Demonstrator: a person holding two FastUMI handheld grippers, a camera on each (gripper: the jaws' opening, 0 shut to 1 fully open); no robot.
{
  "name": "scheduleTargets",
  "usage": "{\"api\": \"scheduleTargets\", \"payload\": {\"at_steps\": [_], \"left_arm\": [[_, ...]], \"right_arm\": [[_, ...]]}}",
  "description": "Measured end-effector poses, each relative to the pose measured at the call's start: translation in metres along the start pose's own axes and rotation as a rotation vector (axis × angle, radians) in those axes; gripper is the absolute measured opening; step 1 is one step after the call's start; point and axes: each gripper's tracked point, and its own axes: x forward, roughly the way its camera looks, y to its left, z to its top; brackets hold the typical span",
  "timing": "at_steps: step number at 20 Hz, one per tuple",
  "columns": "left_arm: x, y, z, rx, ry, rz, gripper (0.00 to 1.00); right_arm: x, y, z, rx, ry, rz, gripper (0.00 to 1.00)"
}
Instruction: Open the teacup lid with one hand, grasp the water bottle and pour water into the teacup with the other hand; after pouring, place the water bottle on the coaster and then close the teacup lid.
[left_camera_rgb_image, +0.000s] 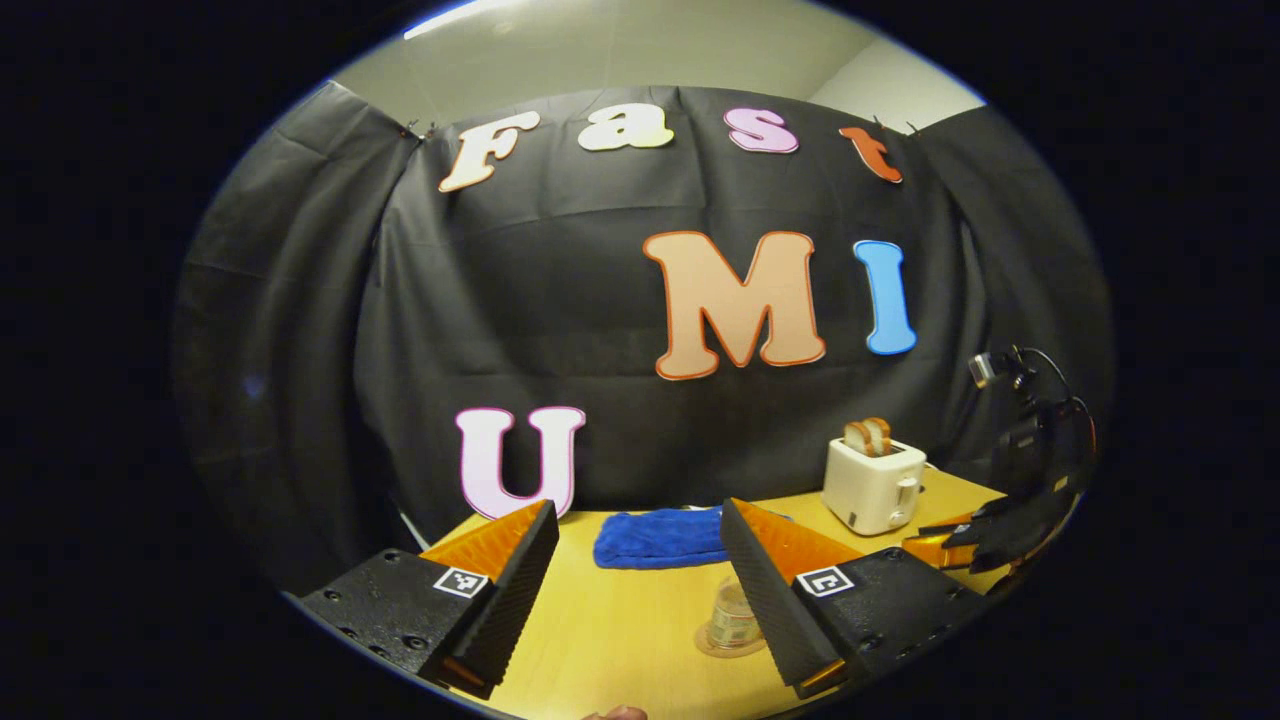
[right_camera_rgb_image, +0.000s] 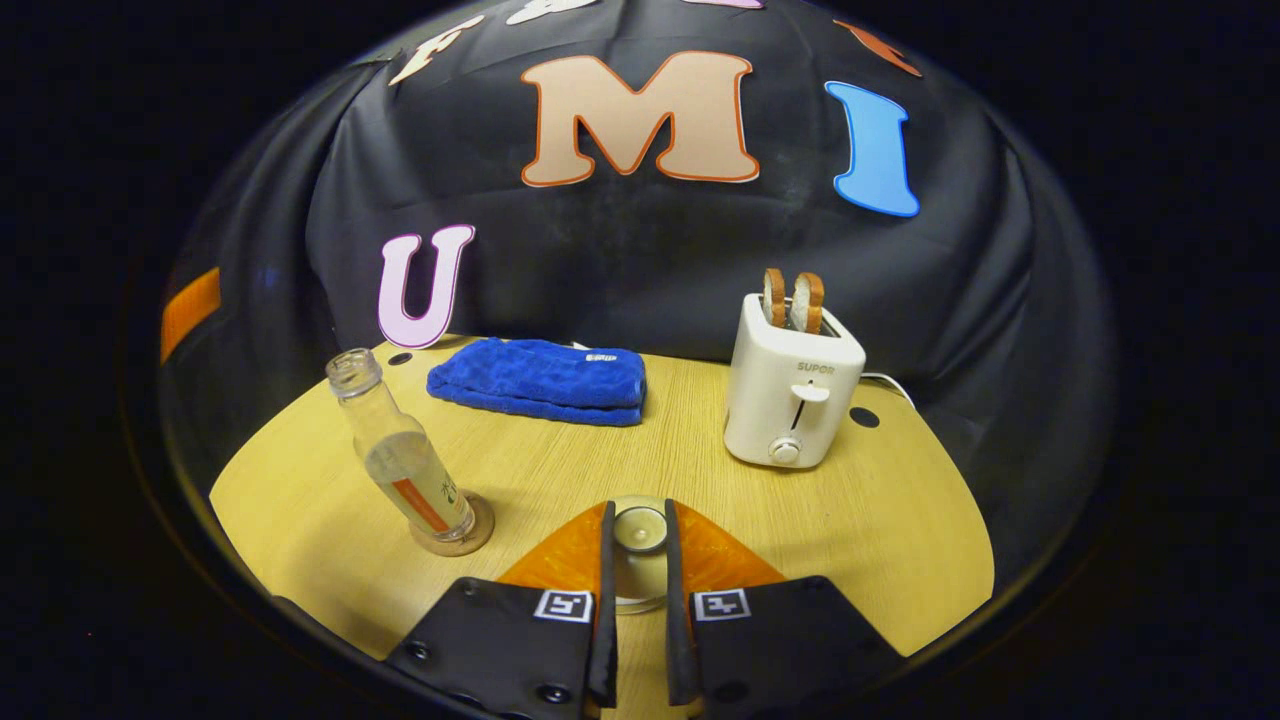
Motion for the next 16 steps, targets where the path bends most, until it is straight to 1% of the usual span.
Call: {"api": "scheduleTargets", "payload": {"at_steps": [3, 4, 5, 6, 8, 9, 11, 12, 16], "left_arm": [[0.006, -0.016, -0.023, -0.001, 0.020, -0.057, 0.95], [0.007, -0.022, -0.032, -0.002, 0.038, -0.078, 0.95], [0.008, -0.025, -0.036, -0.001, 0.040, -0.091, 0.97], [0.011, -0.028, -0.039, 0.002, 0.038, -0.103, 0.95], [0.016, -0.034, -0.049, 0.006, 0.042, -0.124, 0.95], [0.019, -0.037, -0.057, 0.009, 0.050, -0.134, 0.95], [0.023, -0.041, -0.075, 0.013, 0.076, -0.150, 0.95], [0.024, -0.044, -0.086, 0.015, 0.091, -0.157, 0.95], [0.027, -0.056, -0.115, 0.028, 0.131, -0.197, 0.96]], "right_arm": [[-0.014, -0.008, 0.006, 0.006, -0.002, -0.027, 0.20], [-0.018, -0.009, 0.007, 0.011, -0.002, -0.035, 0.22], [-0.021, -0.010, 0.008, 0.018, 0.000, -0.041, 0.22], [-0.026, -0.010, 0.009, 0.023, 0.001, -0.045, 0.22], [-0.033, -0.010, 0.010, 0.027, 0.005, -0.051, 0.22], [-0.035, -0.009, 0.011, 0.029, 0.006, -0.051, 0.24], [-0.040, -0.010, 0.013, 0.029, 0.007, -0.060, 0.20], [-0.042, -0.010, 0.012, 0.029, 0.012, -0.062, 0.22], [-0.049, -0.014, 0.007, 0.019, 0.030, -0.084, 0.22]]}}
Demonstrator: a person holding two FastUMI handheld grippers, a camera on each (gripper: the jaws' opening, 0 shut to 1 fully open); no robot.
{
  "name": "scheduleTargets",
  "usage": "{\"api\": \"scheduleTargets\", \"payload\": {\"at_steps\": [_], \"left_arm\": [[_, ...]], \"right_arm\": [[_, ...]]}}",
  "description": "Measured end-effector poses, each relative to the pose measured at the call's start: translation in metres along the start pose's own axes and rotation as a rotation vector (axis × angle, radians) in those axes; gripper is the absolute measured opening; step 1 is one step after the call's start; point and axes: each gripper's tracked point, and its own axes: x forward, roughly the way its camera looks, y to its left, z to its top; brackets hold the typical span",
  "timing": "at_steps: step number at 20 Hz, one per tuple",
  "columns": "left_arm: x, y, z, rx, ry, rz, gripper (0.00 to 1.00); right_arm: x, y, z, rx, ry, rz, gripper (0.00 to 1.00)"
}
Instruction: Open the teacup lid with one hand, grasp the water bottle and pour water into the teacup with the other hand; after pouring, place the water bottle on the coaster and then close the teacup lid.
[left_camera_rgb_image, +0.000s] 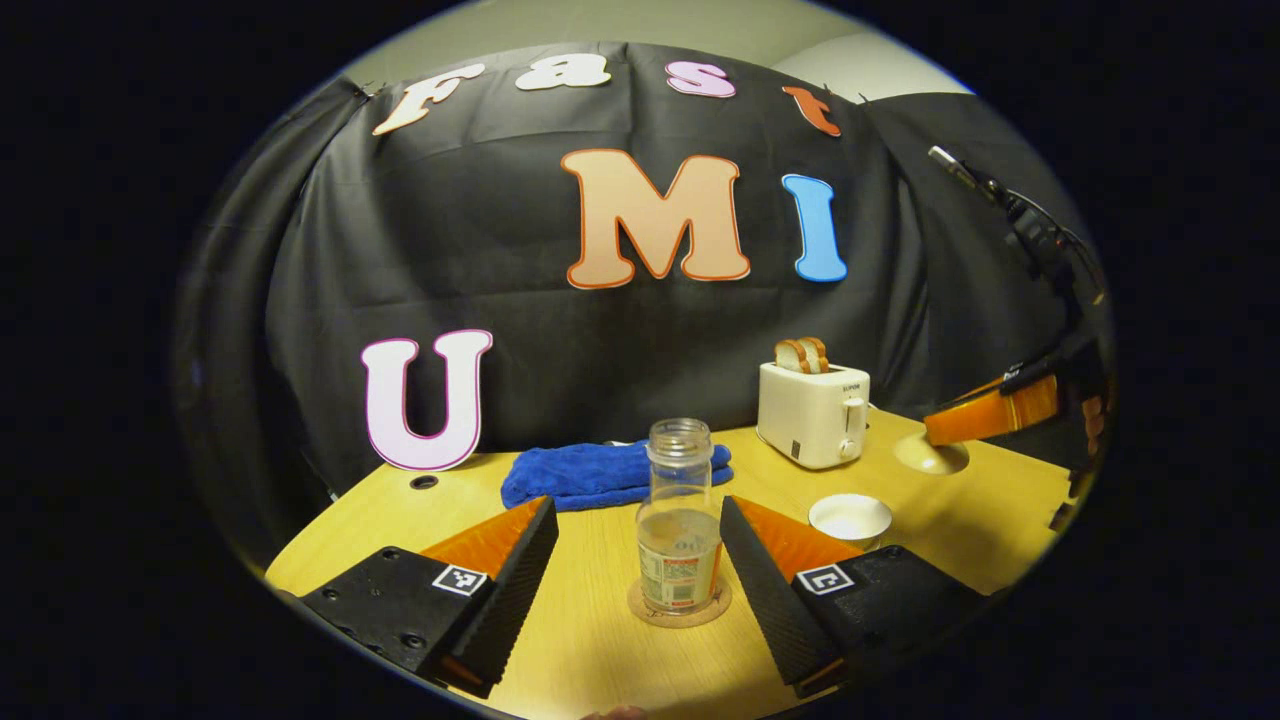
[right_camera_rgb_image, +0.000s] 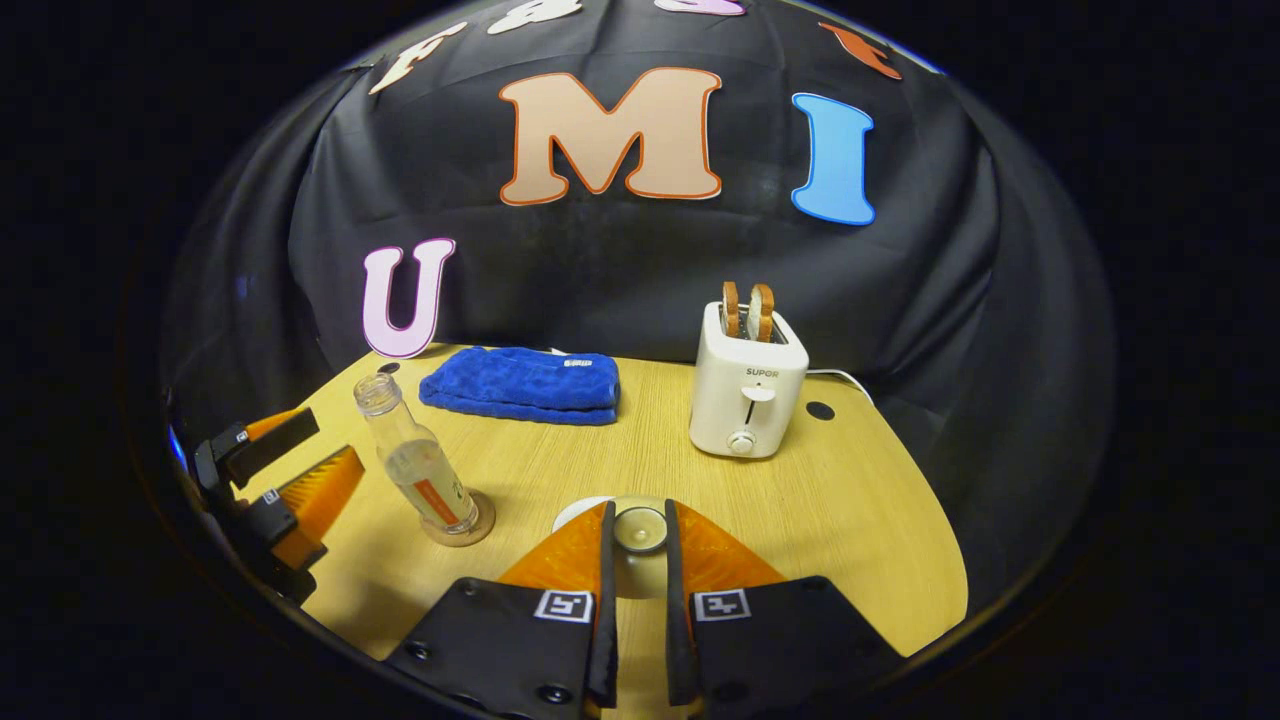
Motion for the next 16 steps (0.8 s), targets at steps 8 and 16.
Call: {"api": "scheduleTargets", "payload": {"at_steps": [8, 16], "left_arm": [[0.023, -0.014, -0.061, 0.066, 0.121, -0.074, 0.96], [0.048, -0.021, -0.086, 0.104, 0.173, -0.109, 0.96]], "right_arm": [[-0.011, -0.005, -0.005, -0.008, 0.014, -0.041, 0.20], [-0.021, -0.020, -0.013, -0.012, 0.029, -0.083, 0.20]]}}
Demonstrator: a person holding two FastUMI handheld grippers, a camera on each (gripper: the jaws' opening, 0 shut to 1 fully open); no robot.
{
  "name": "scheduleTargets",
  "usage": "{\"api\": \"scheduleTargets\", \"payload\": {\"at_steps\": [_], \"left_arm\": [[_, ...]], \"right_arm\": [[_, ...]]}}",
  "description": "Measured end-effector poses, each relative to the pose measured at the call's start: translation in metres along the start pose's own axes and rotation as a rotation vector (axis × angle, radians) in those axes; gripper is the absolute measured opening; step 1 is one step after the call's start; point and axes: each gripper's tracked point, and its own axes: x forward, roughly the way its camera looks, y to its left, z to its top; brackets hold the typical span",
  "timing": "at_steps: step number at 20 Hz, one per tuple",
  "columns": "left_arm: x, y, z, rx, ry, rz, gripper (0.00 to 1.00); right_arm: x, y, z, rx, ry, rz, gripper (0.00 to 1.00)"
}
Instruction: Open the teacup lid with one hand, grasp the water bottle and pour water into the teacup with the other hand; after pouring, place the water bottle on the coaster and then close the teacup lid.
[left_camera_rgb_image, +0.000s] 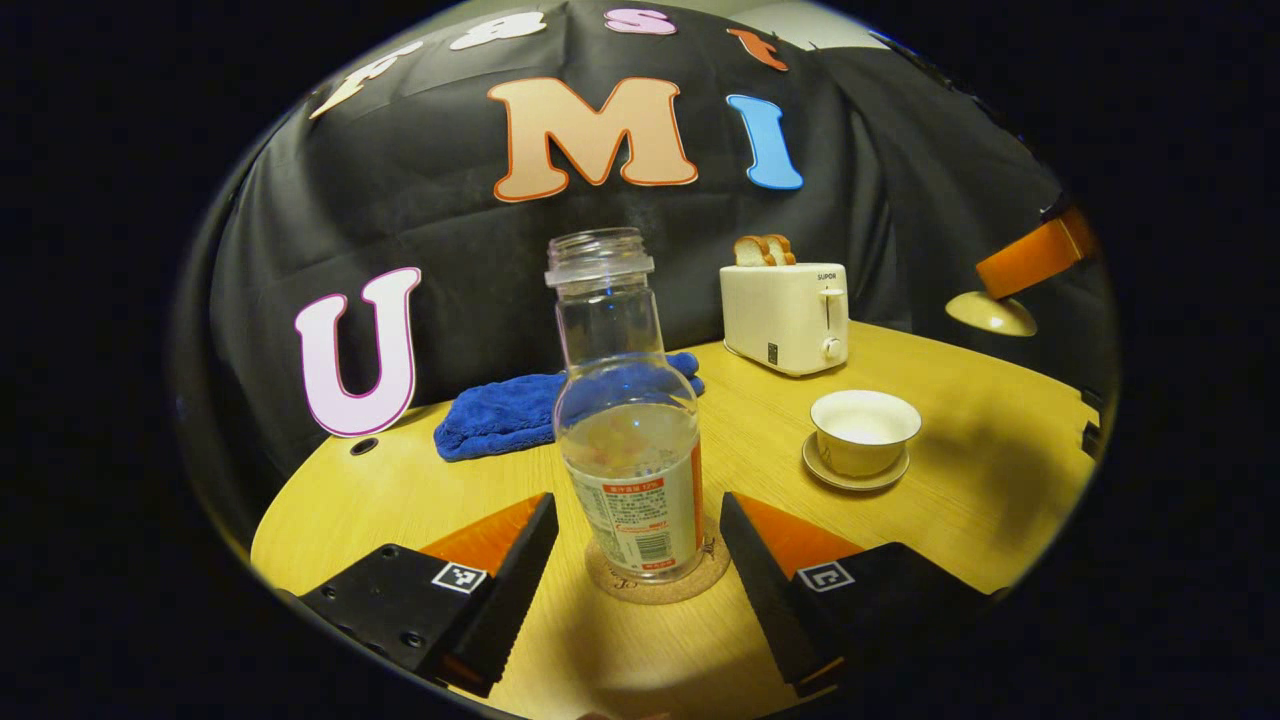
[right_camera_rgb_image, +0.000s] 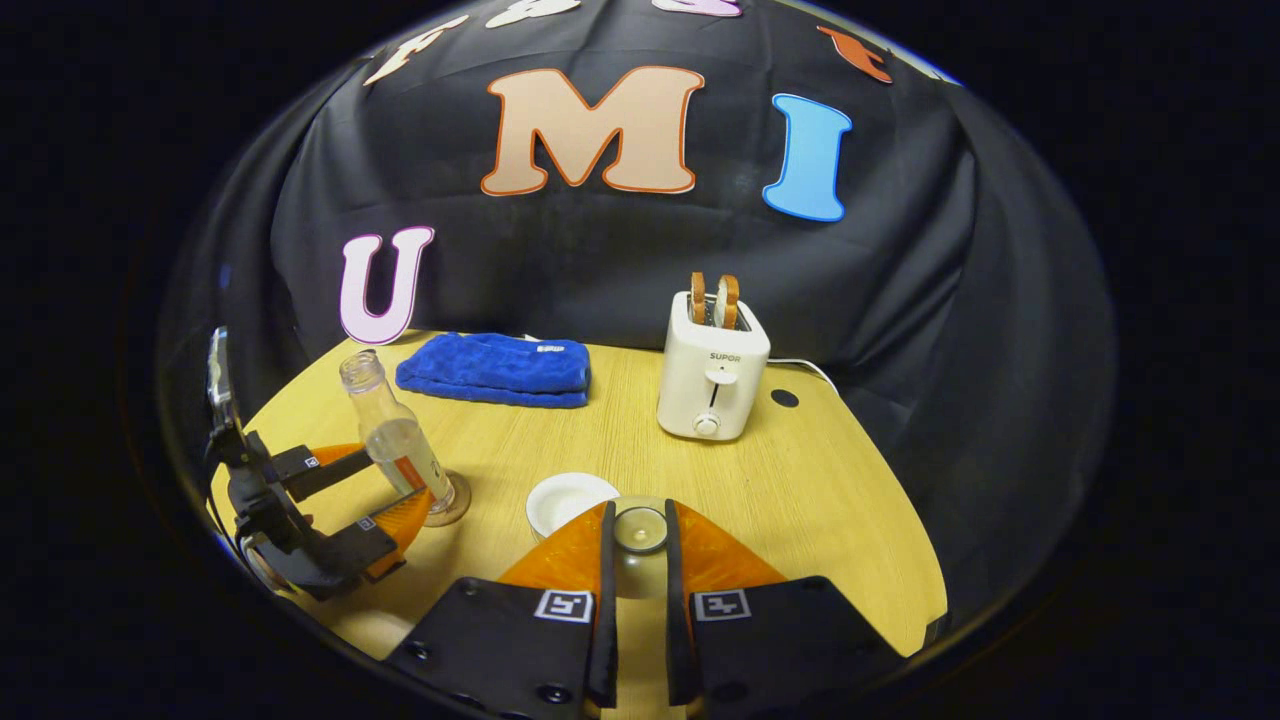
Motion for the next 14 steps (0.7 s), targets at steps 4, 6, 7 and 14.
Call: {"api": "scheduleTargets", "payload": {"at_steps": [4, 6, 7, 14], "left_arm": [[0.010, -0.005, 0.002, 0.022, 0.000, -0.011, 0.93], [0.014, -0.004, 0.002, 0.037, 0.004, -0.003, 0.89], [0.014, -0.002, 0.002, 0.039, 0.008, 0.004, 0.86], [0.018, -0.003, 0.007, 0.112, 0.058, 0.024, 0.74]], "right_arm": [[-0.002, -0.004, -0.001, 0.000, 0.003, -0.009, 0.20], [-0.002, -0.005, -0.001, -0.007, 0.003, -0.013, 0.23], [-0.002, -0.006, -0.001, -0.008, 0.002, -0.013, 0.20], [-0.002, -0.013, -0.001, 0.009, -0.009, -0.007, 0.20]]}}
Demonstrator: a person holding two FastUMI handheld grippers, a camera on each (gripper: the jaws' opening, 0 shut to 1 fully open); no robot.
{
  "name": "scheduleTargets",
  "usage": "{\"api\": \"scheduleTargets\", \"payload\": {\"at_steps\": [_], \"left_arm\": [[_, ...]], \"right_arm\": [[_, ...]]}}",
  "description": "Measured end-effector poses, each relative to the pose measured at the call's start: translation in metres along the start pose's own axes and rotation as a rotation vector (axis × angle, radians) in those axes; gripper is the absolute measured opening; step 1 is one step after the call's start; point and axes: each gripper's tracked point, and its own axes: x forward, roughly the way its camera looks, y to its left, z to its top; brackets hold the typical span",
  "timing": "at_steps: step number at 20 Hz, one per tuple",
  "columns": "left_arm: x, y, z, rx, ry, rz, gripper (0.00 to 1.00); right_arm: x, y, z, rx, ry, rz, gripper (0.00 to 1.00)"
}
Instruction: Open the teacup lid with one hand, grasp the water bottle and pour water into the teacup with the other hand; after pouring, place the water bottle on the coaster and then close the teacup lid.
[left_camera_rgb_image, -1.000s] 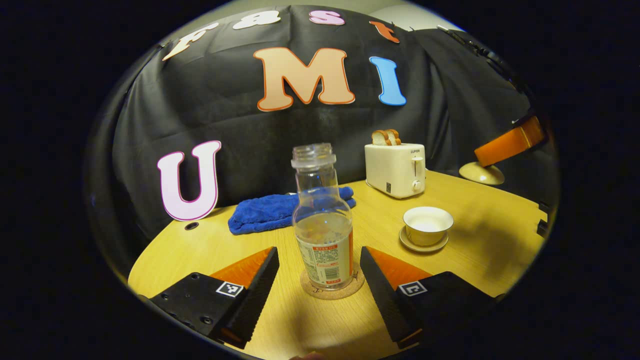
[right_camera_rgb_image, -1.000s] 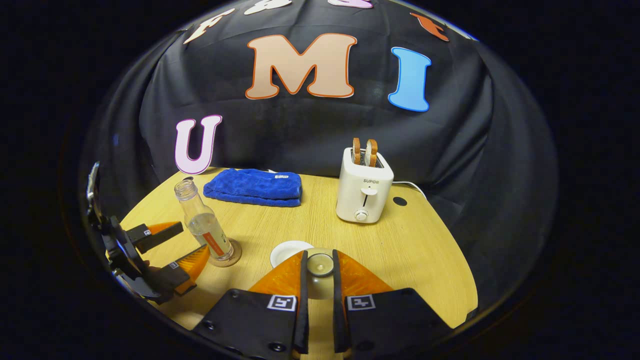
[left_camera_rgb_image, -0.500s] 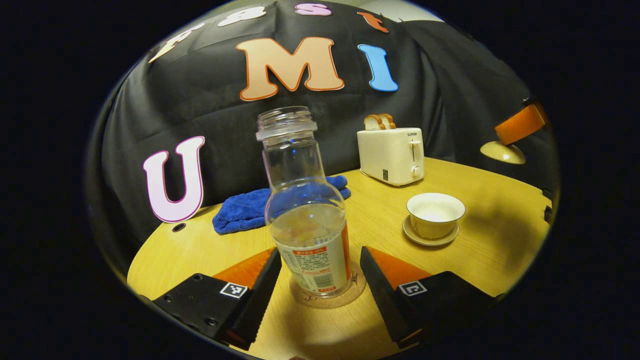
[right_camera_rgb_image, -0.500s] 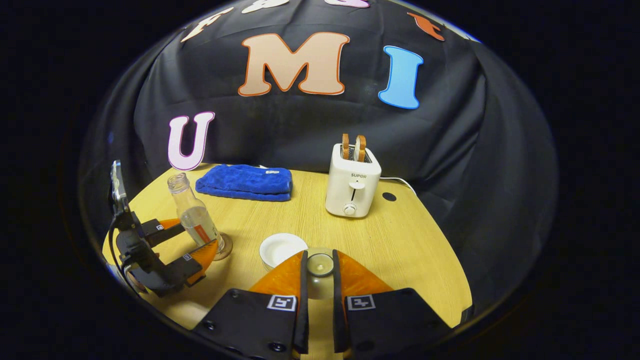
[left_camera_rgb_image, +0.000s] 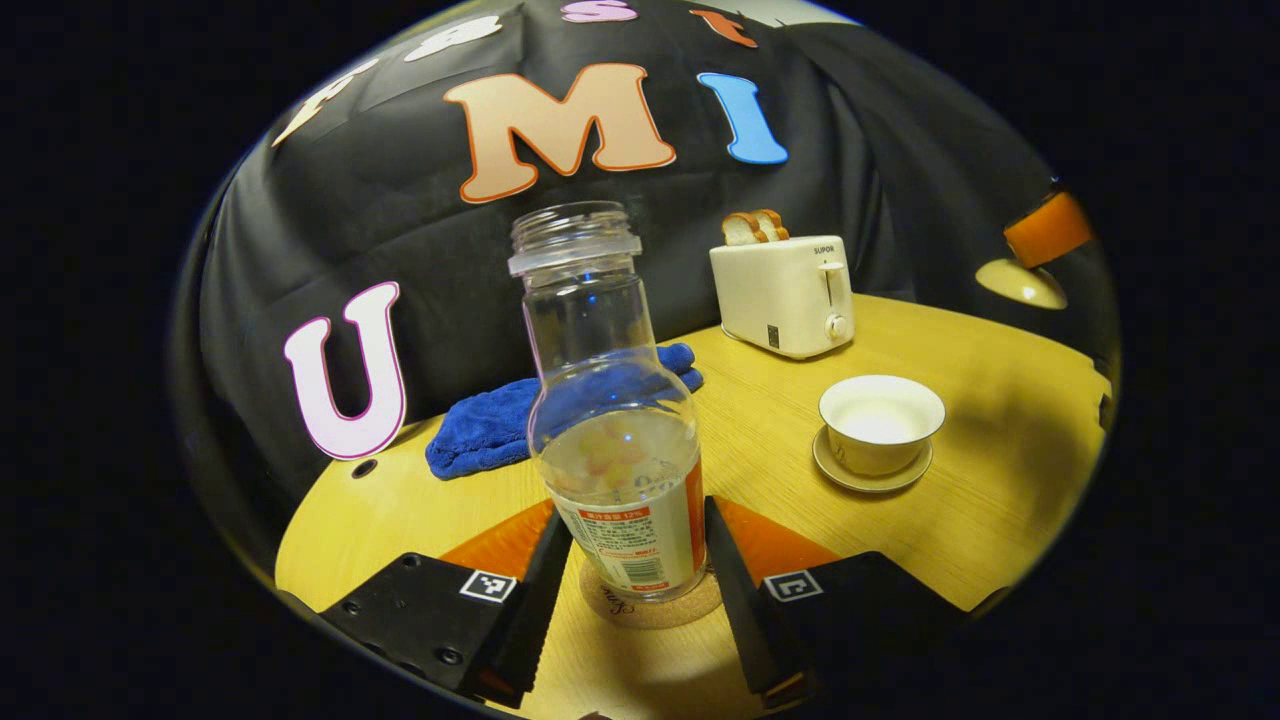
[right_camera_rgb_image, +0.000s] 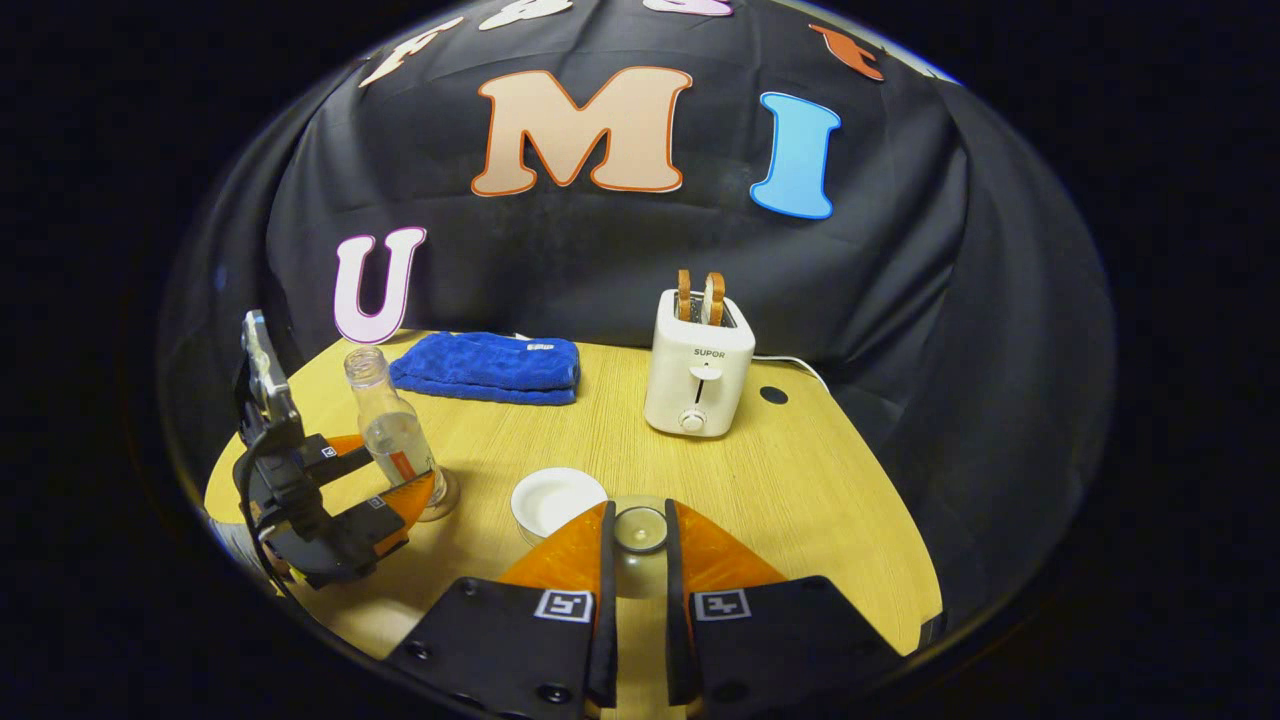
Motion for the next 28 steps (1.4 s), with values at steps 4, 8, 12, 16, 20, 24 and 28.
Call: {"api": "scheduleTargets", "payload": {"at_steps": [4, 8, 12, 16, 20, 24, 28], "left_arm": [[0.000, 0.007, 0.003, 0.106, 0.039, 0.041, 0.73], [-0.003, 0.018, 0.005, 0.248, 0.088, 0.088, 0.72], [-0.005, 0.018, 0.006, 0.381, 0.129, 0.103, 0.72], [-0.007, 0.007, 0.006, 0.492, 0.156, 0.077, 0.72], [-0.011, -0.006, -0.006, 0.579, 0.220, 0.066, 0.70], [-0.009, -0.010, -0.010, 0.694, 0.280, 0.062, 0.70], [-0.006, -0.007, -0.012, 0.787, 0.341, 0.062, 0.70]], "right_arm": [[0.000, -0.005, 0.000, 0.026, -0.011, 0.007, 0.23], [0.000, -0.018, -0.007, 0.041, -0.018, -0.005, 0.20], [-0.001, -0.026, -0.015, 0.064, -0.021, -0.005, 0.23], [-0.001, -0.037, -0.022, 0.098, -0.022, -0.011, 0.20], [-0.003, -0.050, -0.028, 0.085, -0.036, -0.022, 0.20], [-0.004, -0.056, -0.035, 0.104, -0.030, -0.013, 0.20], [-0.001, -0.062, -0.042, 0.124, -0.021, -0.002, 0.22]]}}
